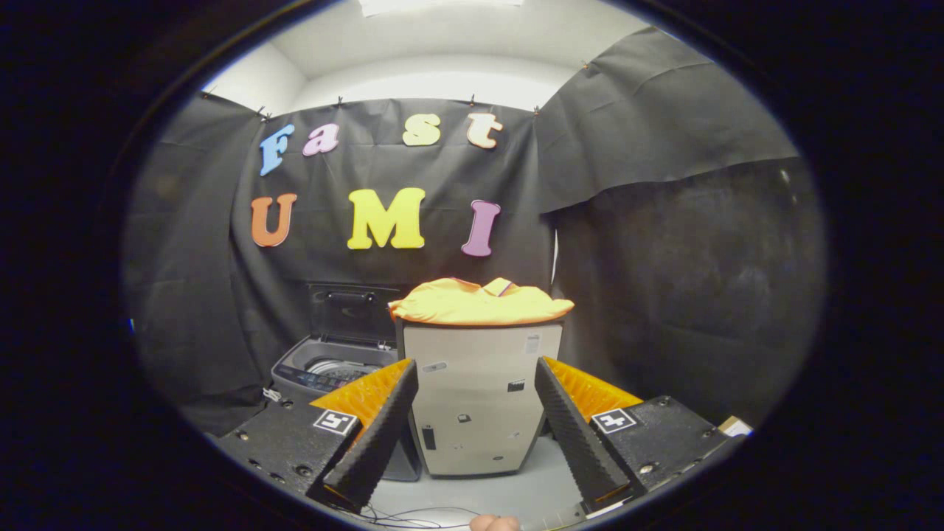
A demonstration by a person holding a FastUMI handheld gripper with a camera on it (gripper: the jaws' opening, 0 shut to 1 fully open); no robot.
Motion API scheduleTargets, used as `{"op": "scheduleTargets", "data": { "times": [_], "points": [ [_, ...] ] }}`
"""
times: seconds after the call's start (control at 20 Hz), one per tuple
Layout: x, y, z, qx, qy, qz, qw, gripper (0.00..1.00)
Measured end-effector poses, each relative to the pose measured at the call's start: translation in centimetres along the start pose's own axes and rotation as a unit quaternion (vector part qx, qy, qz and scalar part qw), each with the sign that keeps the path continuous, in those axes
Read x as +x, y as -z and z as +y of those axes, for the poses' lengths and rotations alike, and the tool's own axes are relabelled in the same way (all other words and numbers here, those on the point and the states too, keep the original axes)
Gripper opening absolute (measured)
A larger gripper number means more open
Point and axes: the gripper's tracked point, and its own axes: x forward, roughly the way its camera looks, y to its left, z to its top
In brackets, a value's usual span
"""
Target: Put the clothes into the washing machine and then close the washing machine lid.
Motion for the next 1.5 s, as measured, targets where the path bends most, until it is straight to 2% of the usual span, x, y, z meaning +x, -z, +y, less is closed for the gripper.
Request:
{"op": "scheduleTargets", "data": {
  "times": [0.4, 0.8, 1.1, 1.5],
  "points": [
    [2.2, -0.7, 0.4, 0.002, 0.006, 0.001, 1.000, 1.00],
    [7.4, -3.9, 1.1, -0.012, 0.014, -0.006, 1.000, 1.00],
    [14.3, -7.3, 0.1, -0.015, 0.006, 0.012, 1.000, 1.00],
    [27.8, -9.3, -0.9, -0.008, -0.013, 0.084, 0.996, 1.00]
  ]
}}
